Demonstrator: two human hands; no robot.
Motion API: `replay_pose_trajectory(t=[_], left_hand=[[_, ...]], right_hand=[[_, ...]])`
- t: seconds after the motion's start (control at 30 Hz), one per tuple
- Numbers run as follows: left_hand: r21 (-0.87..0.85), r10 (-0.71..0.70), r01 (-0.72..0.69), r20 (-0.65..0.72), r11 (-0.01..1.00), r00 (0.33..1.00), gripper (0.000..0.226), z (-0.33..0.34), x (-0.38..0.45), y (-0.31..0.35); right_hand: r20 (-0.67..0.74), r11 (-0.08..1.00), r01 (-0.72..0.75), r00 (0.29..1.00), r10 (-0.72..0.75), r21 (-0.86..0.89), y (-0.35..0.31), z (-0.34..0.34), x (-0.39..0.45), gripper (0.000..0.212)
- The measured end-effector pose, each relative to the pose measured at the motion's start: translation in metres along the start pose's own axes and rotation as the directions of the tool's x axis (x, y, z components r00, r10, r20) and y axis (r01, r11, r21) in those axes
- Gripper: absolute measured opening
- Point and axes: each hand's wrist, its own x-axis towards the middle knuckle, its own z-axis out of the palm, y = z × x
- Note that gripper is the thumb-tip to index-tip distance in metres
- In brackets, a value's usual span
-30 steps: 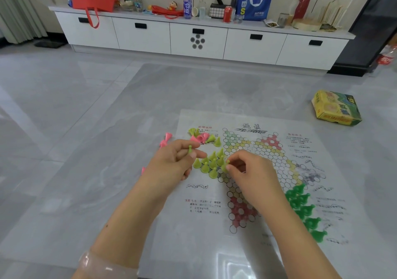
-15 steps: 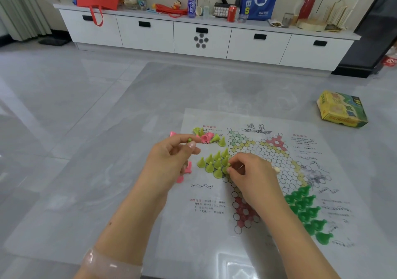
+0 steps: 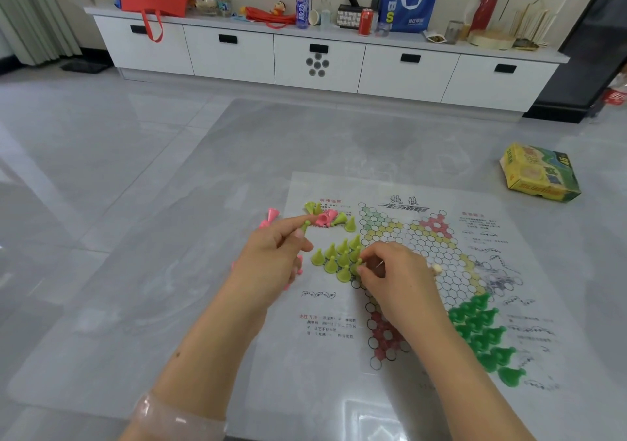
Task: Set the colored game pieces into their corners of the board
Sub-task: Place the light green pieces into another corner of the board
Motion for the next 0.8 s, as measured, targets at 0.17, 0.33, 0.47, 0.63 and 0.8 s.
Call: replay_pose_trajectory(t=[0.17, 0.33, 0.47, 0.63, 0.8], left_hand=[[0.044, 0.008, -0.012, 0.084, 0.999, 0.996, 0.016, 0.001, -0.001, -0.002], [0.024, -0.01, 0.007, 0.125, 1.0, 0.992, 0.007, 0.002, -0.001, -0.004], [0.0, 0.023, -0.023, 0.161, 1.0, 0.987, 0.004, 0.004, 0.0, -0.007], [0.008, 0.037, -0.039, 0.194, 0.999, 0.98, 0.008, 0.009, 0.001, -0.009], [0.028, 0.056, -0.064, 0.209, 0.998, 0.976, 0.013, 0.011, -0.001, -0.007]], right_hand=[[-0.046, 0.995, -0.004, 0.999, 0.008, 0.104, -0.003, -0.008, -0.002, 0.006], [-0.02, 0.868, 0.022, 1.0, -0.014, 0.496, -0.019, -0.022, -0.005, 0.015], [0.051, 0.777, 0.043, 0.994, -0.096, 0.628, -0.025, -0.023, -0.007, 0.021], [0.037, 0.786, 0.069, 0.993, -0.116, 0.615, -0.023, -0.022, -0.007, 0.02], [0.013, 0.805, 0.083, 0.994, -0.112, 0.587, -0.022, -0.024, -0.007, 0.016]])
